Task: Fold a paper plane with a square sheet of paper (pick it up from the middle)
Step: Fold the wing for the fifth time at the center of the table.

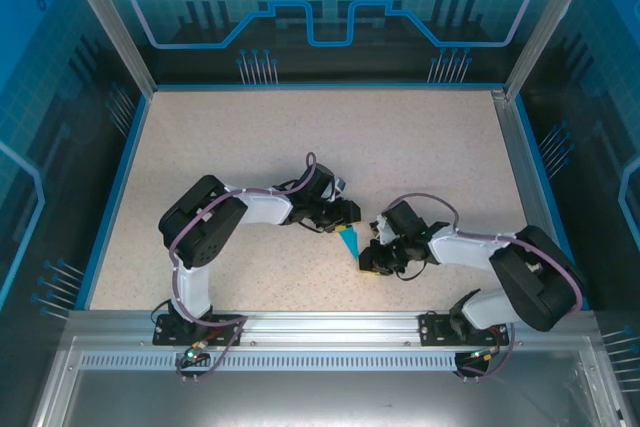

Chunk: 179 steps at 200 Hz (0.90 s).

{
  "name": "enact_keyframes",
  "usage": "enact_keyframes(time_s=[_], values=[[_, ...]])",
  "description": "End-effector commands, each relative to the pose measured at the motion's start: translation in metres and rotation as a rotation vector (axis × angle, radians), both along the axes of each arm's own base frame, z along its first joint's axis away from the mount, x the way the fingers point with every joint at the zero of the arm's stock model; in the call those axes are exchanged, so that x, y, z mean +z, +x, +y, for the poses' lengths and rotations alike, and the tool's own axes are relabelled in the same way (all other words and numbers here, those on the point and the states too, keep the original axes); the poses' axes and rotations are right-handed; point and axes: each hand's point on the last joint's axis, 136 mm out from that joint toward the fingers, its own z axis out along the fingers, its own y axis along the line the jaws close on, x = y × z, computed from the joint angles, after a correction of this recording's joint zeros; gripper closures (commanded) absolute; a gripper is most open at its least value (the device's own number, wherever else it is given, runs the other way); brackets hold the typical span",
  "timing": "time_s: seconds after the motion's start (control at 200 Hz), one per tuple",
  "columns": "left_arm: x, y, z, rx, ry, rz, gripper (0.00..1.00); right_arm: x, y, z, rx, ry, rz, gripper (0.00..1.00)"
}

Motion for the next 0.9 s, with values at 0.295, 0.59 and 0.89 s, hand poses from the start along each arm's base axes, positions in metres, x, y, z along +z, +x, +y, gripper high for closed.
enact_keyframes(time_s=[0.295,0.59,0.89], values=[[-0.023,-0.002,0.012,0.019,0.078,0.047,0.55,0.041,0.056,0.026,-0.117,0.130,-0.133,0.85],[-0.025,-0.005,0.012,0.019,0.077,0.055,0.55,0.035,0.064,0.038,-0.132,0.161,-0.115,0.83],[-0.026,-0.005,0.013,0.021,0.080,0.054,0.54,0.032,0.066,0.038,-0.129,0.152,-0.107,0.82]])
